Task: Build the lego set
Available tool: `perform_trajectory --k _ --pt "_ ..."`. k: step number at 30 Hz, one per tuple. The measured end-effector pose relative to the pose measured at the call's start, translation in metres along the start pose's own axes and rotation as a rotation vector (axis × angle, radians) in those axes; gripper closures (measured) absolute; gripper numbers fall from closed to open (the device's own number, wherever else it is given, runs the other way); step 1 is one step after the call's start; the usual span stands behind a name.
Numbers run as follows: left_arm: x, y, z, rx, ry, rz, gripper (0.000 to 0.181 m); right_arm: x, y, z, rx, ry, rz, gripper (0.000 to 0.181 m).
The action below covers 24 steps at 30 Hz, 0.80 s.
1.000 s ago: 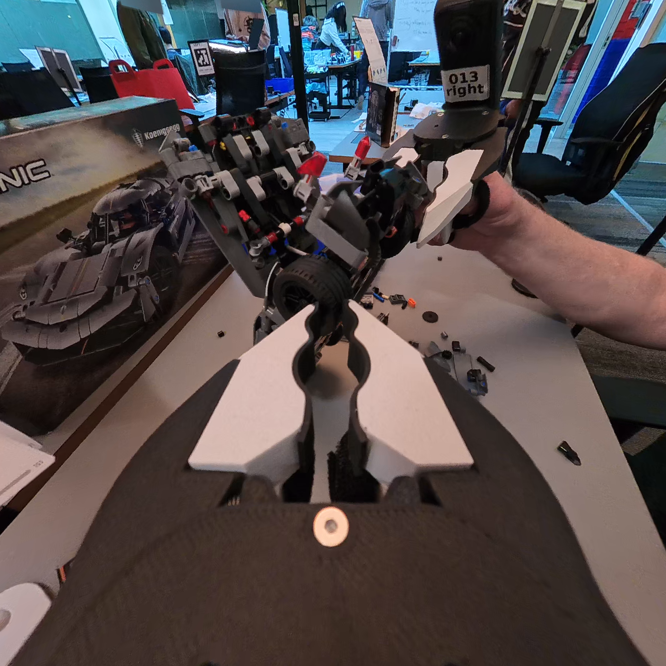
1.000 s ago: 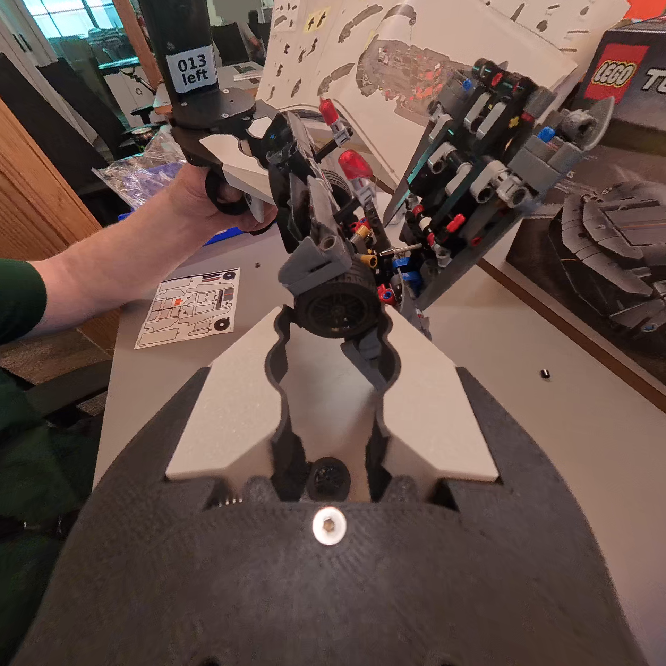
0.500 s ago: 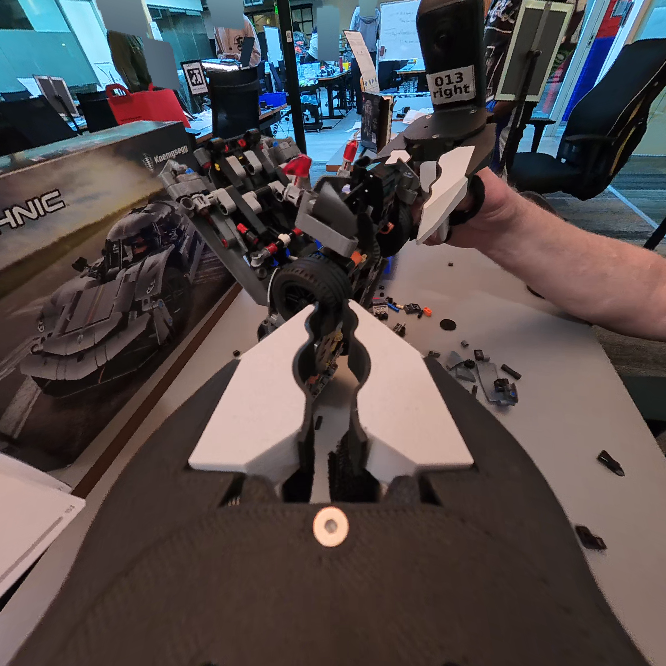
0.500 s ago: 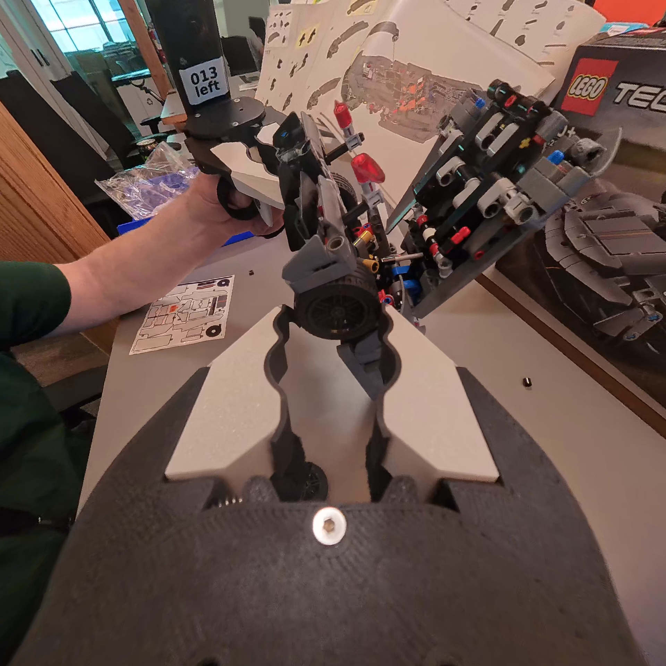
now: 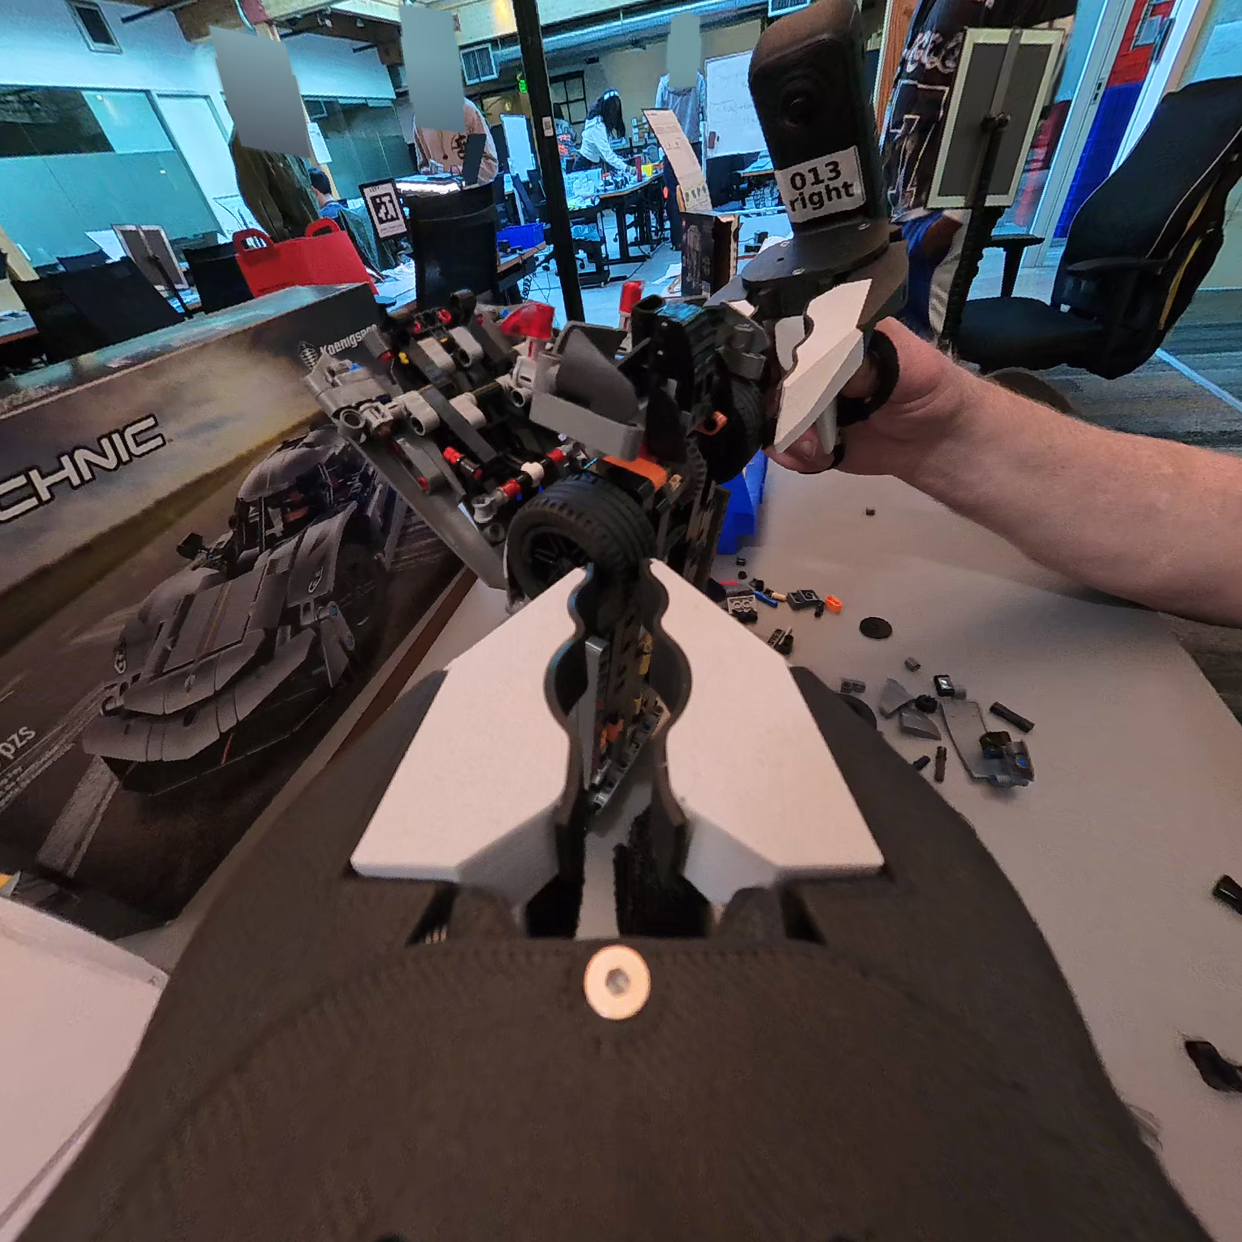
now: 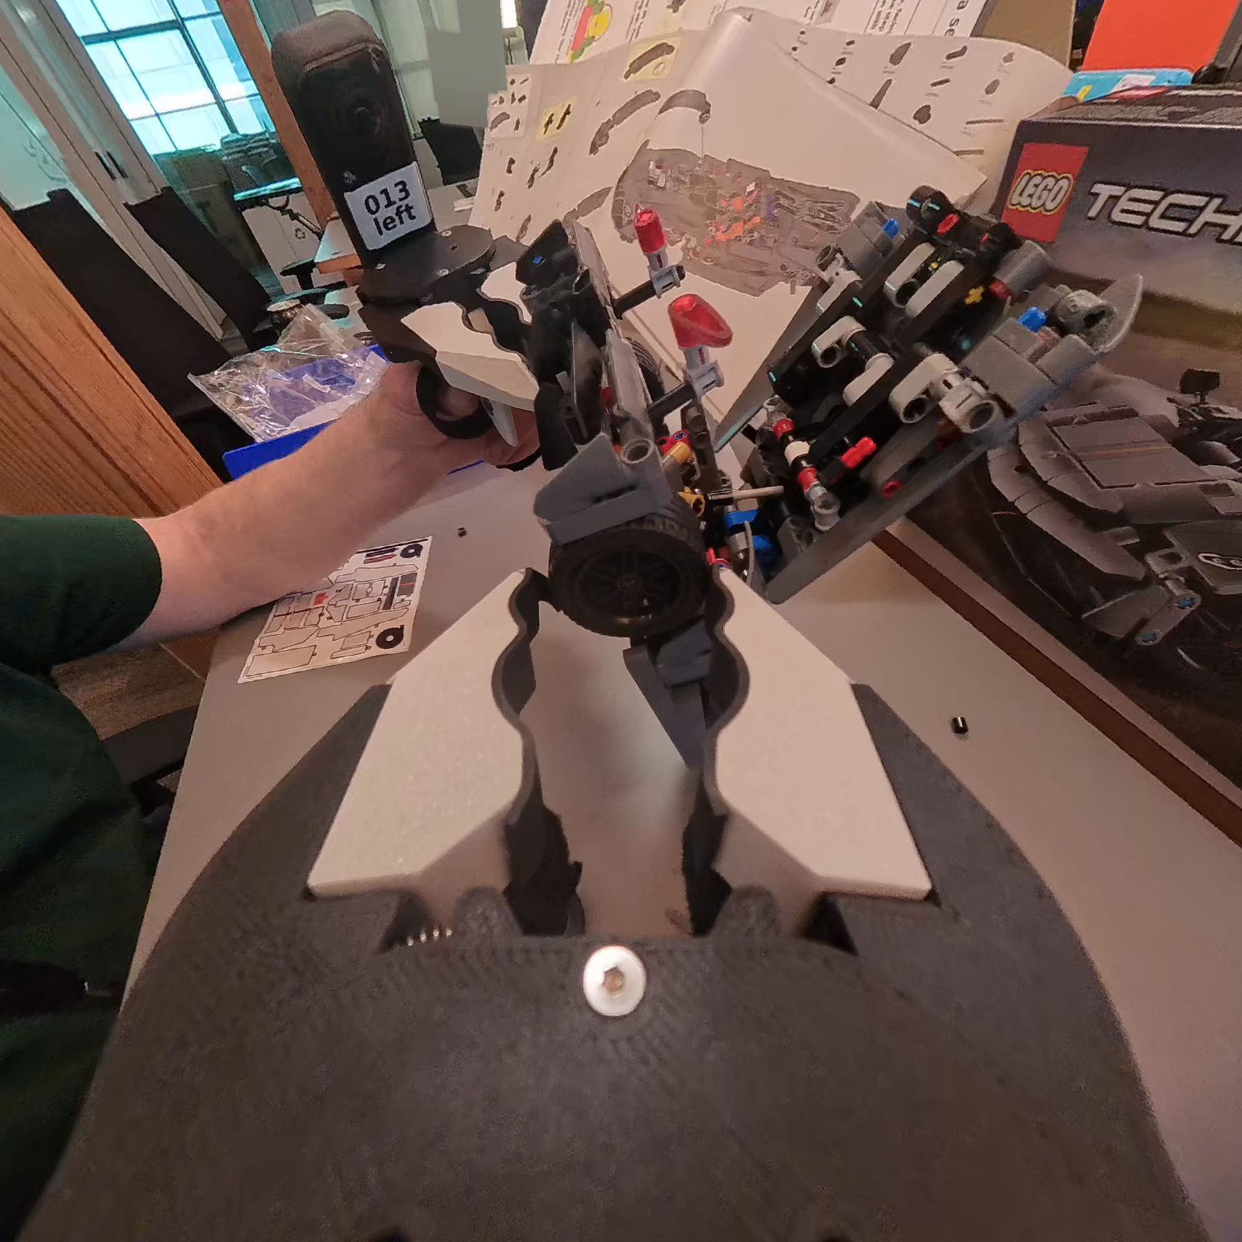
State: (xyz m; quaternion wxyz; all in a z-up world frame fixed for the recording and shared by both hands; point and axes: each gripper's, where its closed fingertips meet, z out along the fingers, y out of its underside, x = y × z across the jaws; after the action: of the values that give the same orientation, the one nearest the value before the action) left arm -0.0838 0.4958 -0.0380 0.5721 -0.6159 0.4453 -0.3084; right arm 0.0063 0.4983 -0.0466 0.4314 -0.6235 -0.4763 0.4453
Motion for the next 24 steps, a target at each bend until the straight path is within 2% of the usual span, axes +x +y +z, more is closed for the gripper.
perform_trajectory --k 24 --pt "-0.019 -0.002 0.015 0.015 0.006 0.03 0.171 0.022 -0.007 -0.005 0.009 0.032 -0.005 0.133"
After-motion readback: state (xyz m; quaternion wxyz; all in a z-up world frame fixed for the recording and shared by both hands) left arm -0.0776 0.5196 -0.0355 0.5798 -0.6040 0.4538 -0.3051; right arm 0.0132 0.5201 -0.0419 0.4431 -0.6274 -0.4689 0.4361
